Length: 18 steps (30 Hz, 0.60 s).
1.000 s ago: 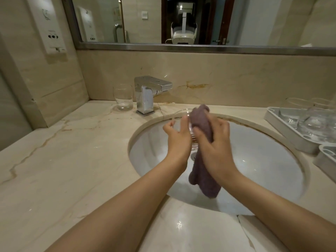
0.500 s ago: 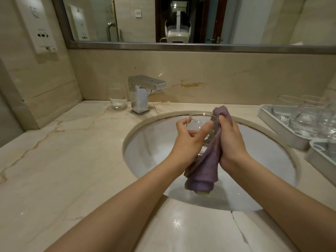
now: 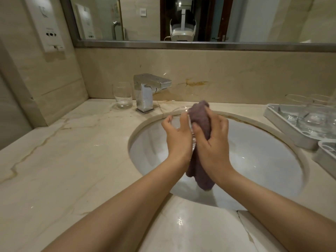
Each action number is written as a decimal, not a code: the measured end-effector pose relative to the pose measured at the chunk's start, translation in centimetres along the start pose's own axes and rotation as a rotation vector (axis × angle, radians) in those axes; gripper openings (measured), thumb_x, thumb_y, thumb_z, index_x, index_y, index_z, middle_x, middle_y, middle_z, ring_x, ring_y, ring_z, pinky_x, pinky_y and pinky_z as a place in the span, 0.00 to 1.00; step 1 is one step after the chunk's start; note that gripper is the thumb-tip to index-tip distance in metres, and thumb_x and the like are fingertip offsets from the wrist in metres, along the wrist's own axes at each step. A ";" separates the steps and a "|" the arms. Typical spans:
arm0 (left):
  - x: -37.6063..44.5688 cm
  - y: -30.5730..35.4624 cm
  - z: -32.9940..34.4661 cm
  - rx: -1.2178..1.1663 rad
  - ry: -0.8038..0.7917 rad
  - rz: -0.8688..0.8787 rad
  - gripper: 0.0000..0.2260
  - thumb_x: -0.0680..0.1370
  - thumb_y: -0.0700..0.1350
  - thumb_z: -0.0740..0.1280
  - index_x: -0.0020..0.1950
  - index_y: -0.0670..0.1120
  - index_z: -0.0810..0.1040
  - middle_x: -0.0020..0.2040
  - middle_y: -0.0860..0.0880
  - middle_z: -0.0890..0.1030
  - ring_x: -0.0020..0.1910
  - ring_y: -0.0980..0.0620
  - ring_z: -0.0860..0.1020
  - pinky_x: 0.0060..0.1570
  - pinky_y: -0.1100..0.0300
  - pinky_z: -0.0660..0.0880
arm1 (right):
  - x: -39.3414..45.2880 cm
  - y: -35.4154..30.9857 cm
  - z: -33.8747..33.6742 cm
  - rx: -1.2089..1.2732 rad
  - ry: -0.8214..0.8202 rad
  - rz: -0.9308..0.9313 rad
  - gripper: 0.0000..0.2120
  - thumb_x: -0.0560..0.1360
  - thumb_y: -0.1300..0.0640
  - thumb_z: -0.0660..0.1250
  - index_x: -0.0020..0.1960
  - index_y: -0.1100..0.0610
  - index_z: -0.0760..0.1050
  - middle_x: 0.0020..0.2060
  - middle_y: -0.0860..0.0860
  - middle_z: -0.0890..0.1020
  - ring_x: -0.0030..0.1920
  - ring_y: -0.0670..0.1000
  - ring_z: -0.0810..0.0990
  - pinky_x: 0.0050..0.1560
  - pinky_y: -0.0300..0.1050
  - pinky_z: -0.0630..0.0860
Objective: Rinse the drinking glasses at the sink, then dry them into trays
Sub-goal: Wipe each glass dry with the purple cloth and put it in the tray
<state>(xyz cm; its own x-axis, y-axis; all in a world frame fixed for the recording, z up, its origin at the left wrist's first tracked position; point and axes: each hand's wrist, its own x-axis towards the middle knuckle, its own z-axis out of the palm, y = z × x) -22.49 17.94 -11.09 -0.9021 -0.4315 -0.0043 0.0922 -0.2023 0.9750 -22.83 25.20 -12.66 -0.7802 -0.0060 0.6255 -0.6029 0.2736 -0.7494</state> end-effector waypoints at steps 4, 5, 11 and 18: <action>-0.5 -0.1 0.6 0.114 -0.143 0.075 0.21 0.81 0.57 0.58 0.71 0.51 0.60 0.46 0.57 0.72 0.42 0.63 0.73 0.47 0.59 0.72 | 1.8 0.7 -1.1 0.200 0.110 0.205 0.16 0.77 0.48 0.61 0.64 0.48 0.69 0.59 0.52 0.74 0.59 0.45 0.73 0.64 0.42 0.69; -0.5 -0.3 0.7 0.131 -0.173 0.080 0.21 0.81 0.56 0.59 0.71 0.51 0.60 0.46 0.56 0.73 0.41 0.62 0.73 0.47 0.59 0.73 | 2.1 0.9 -1.5 0.272 0.104 0.293 0.12 0.76 0.48 0.60 0.60 0.46 0.70 0.57 0.52 0.76 0.58 0.50 0.75 0.65 0.51 0.71; -0.9 -0.2 0.6 0.218 -0.318 0.068 0.28 0.76 0.57 0.65 0.72 0.54 0.58 0.55 0.45 0.75 0.47 0.51 0.80 0.42 0.66 0.77 | 3.7 1.7 -2.9 0.581 0.032 0.654 0.11 0.80 0.50 0.58 0.59 0.51 0.73 0.47 0.52 0.77 0.51 0.55 0.78 0.54 0.54 0.76; -0.2 0.2 0.1 0.316 -0.256 0.111 0.42 0.68 0.58 0.75 0.73 0.58 0.52 0.61 0.44 0.70 0.57 0.47 0.76 0.55 0.58 0.73 | 3.2 0.8 -2.5 0.547 0.026 0.668 0.08 0.81 0.50 0.58 0.56 0.49 0.73 0.48 0.52 0.77 0.49 0.53 0.78 0.51 0.49 0.75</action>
<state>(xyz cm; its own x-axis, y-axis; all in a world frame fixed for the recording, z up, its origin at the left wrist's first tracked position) -22.29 18.07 -10.88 -0.9733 -0.1948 0.1212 0.0969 0.1299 0.9868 -25.41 27.84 -10.67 -0.9997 0.0155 0.0165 -0.0203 -0.2893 -0.9570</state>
